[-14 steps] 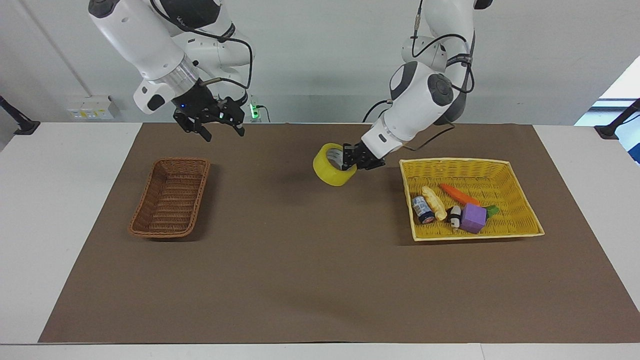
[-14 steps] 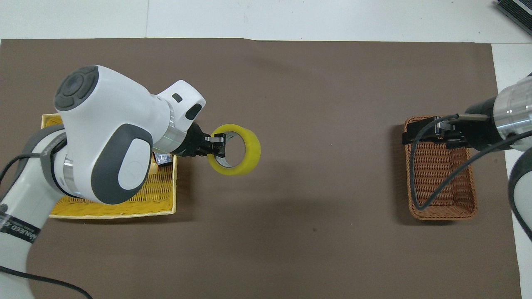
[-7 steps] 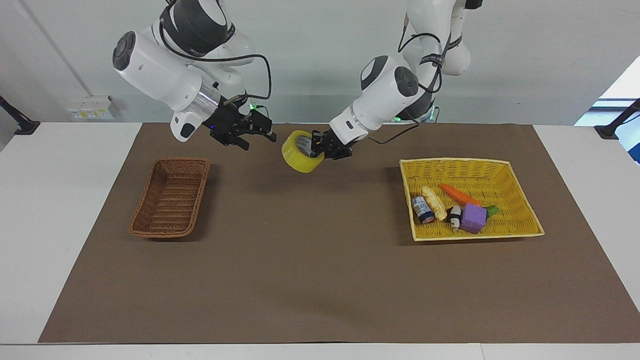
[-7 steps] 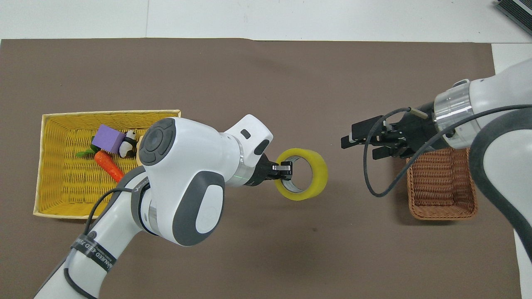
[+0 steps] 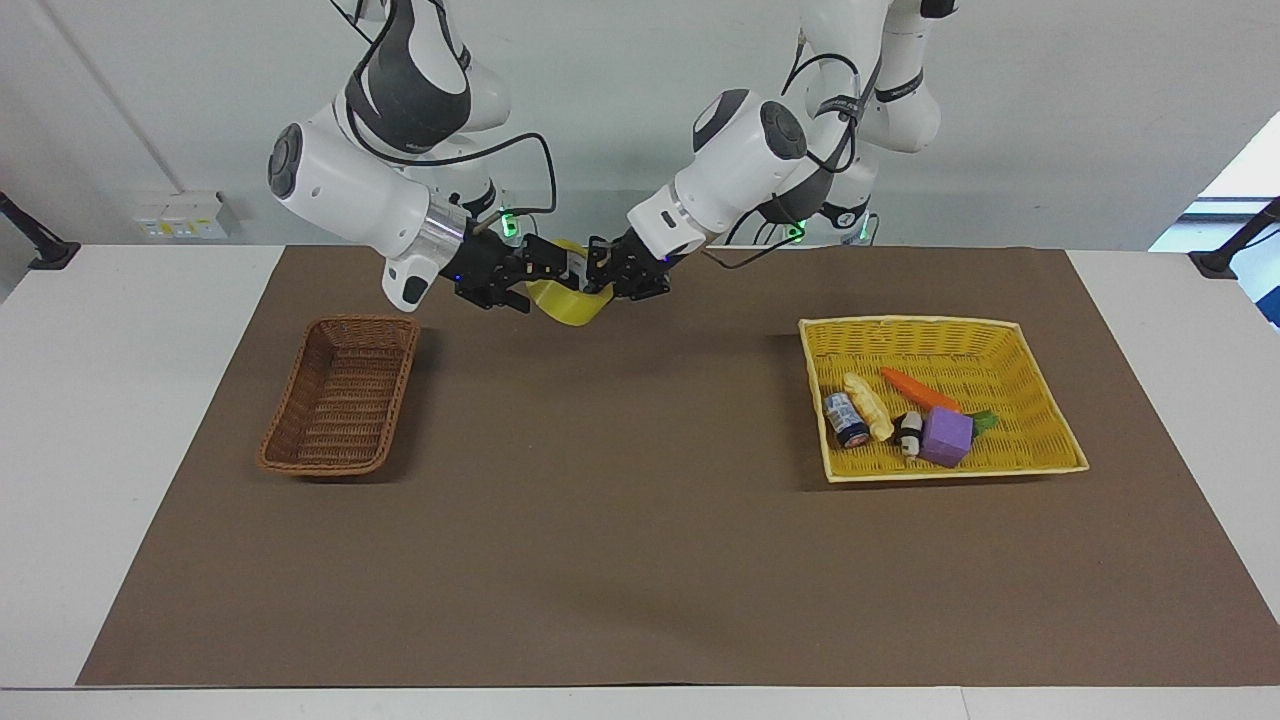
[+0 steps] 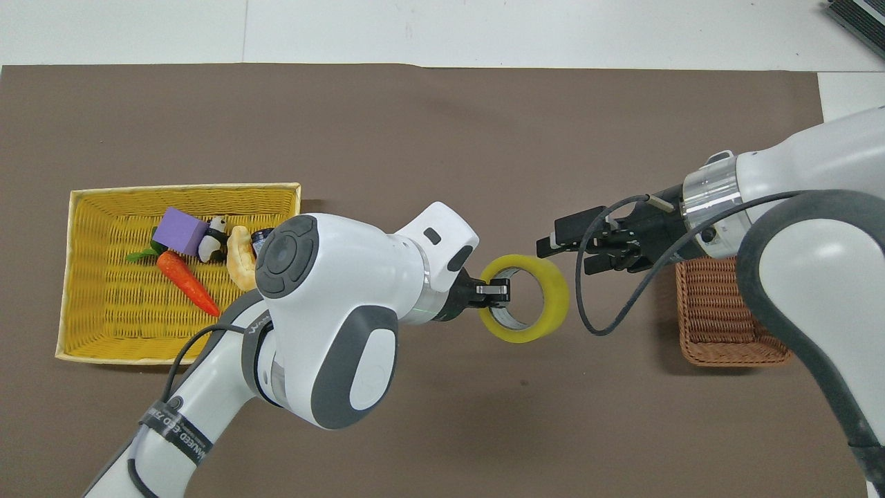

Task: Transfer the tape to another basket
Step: 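Carry the tape toward the right gripper while the right gripper grasps it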

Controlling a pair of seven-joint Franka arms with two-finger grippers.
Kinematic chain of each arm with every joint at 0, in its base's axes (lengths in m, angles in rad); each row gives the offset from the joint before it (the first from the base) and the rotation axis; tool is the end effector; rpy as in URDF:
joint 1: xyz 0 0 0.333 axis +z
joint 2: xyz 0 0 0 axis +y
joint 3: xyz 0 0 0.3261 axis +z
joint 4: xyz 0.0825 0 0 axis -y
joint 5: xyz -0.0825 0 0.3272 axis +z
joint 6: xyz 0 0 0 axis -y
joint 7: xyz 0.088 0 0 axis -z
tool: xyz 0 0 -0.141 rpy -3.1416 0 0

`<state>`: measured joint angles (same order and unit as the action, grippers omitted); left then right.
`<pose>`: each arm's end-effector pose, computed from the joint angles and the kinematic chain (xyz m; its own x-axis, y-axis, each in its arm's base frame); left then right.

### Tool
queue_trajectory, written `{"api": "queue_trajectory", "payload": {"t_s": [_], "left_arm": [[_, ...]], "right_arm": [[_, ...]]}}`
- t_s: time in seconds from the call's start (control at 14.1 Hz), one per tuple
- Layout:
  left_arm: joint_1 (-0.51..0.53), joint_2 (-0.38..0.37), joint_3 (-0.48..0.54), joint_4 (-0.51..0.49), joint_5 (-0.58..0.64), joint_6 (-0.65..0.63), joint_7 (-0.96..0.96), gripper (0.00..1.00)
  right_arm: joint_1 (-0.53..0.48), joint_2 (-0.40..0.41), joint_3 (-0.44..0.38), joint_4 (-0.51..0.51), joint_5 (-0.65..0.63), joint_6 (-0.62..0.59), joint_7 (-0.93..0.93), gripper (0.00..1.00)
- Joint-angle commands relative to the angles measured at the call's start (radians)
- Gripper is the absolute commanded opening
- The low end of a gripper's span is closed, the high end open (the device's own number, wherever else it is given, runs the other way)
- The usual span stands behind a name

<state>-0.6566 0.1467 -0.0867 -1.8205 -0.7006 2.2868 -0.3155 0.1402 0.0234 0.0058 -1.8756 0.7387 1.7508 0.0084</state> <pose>0.4188 -0.4239 0.4984 0.9984 -0.0486 -0.0291 -0.0197 -0.7793 0.6263 0.4856 0.1551 0.5076 0.9802 0.0160 -0.1972 -0.1154 -0.7631 -0.6358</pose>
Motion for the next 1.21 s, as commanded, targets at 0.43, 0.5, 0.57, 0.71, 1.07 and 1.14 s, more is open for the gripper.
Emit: {"api": "queue_trajectory", "payload": {"t_s": [0.43,0.5,0.57,0.71,1.07,1.14], "left_arm": [[-0.012,-0.001,0.007,0.012,-0.034,0.085,-0.011,0.0],[-0.012,0.001,0.007,0.012,-0.034,0.086,-0.011,0.0],[-0.012,0.001,0.008,0.012,-0.033,0.086,-0.013,0.09],[-0.015,-0.007,0.007,0.017,-0.022,0.088,-0.072,0.72],[0.006,-0.045,0.015,0.02,-0.016,0.091,-0.137,1.0],[0.012,-0.052,0.019,0.018,-0.016,0.091,-0.136,1.0]], "right_arm": [[-0.021,-0.054,0.0,-0.071,0.041,-0.005,-0.03,0.27],[-0.014,-0.053,0.0,-0.069,0.038,-0.001,-0.013,0.13],[-0.011,-0.051,0.0,-0.068,0.038,0.003,0.008,0.05],[-0.01,-0.046,0.0,-0.056,0.038,0.004,0.013,0.02],[-0.008,-0.043,0.0,-0.054,0.036,0.007,0.013,0.01],[-0.008,-0.043,0.0,-0.053,0.036,0.009,0.012,0.0]]}}
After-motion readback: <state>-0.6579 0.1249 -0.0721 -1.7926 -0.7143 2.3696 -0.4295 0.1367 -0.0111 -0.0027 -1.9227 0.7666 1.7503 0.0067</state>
